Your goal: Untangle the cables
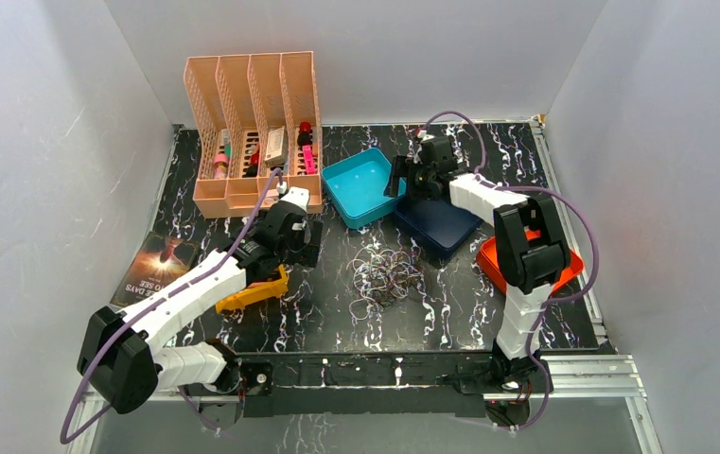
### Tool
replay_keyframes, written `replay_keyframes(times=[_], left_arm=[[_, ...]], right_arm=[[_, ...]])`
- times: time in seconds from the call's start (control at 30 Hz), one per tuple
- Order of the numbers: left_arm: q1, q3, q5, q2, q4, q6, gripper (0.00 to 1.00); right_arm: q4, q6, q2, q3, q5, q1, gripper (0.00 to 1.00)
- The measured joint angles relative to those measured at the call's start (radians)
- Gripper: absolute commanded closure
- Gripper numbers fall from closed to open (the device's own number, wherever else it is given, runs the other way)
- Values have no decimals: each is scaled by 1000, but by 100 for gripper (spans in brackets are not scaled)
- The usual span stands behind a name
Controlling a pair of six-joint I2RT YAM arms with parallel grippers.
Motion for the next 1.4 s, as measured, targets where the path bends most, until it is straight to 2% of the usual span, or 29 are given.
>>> replay_keyframes(times=[0.23, 0.43, 0.57, 0.63, 0.77, 0.93, 1.17, 1.4], left_arm=[[0, 0, 0, 0, 0, 0, 10], [0, 0, 0, 0, 0, 0, 10], [0, 0, 2, 0, 0, 0, 10], [0, 0, 6, 0, 0, 0, 10], [0, 0, 10, 0, 0, 0, 10], [0, 0, 11, 0, 0, 0, 10], [0, 0, 11, 0, 0, 0, 10], [0, 0, 12, 0, 0, 0, 10]], right_arm=[[22, -23, -56, -29, -89, 0, 2], [-13, -45, -241, -114, -68, 0, 2], [-85, -22, -369, -155, 153, -1, 2], [-138, 29, -434, -182, 311, -9, 2], [-239, 136, -534, -240, 526, -47, 2], [-332, 235, -623, -331, 666, -82, 2], [-377, 335, -691, -433, 664, -126, 2], [-350, 393, -717, -512, 557, -171, 2]])
